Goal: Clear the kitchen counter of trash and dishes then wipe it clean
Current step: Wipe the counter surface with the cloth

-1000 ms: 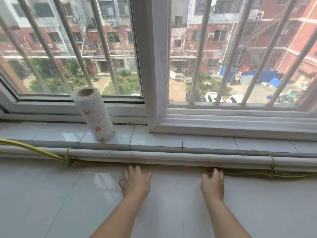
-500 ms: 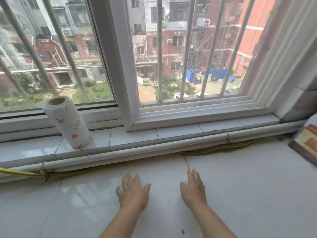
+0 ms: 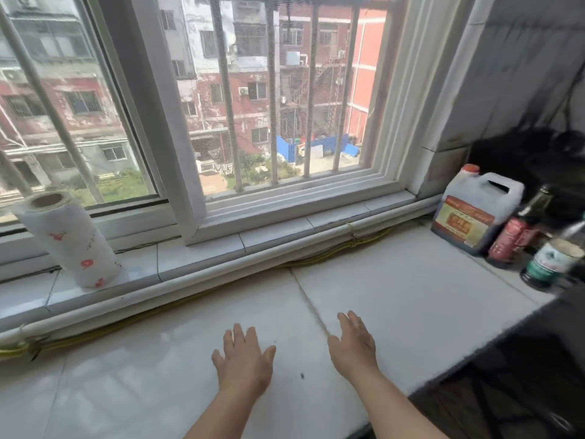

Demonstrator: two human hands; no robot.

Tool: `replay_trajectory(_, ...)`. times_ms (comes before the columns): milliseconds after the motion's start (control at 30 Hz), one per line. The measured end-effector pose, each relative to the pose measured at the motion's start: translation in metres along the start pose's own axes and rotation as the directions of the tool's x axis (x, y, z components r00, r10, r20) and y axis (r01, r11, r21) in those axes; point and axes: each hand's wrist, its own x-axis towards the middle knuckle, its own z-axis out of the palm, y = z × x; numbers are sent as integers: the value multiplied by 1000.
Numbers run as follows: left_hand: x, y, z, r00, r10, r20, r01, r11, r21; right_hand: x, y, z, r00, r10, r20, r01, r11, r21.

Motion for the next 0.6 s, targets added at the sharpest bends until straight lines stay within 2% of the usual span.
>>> replay_trajectory(333, -1, 86, 6, 991, 135, 1, -135, 989, 54, 4, 53, -59, 997, 38, -63, -36, 998, 43)
replay_trajectory(600, -7, 219, 41, 975, 221, 32, -223, 973, 64, 33, 151, -136, 991, 87, -102, -77, 993, 91)
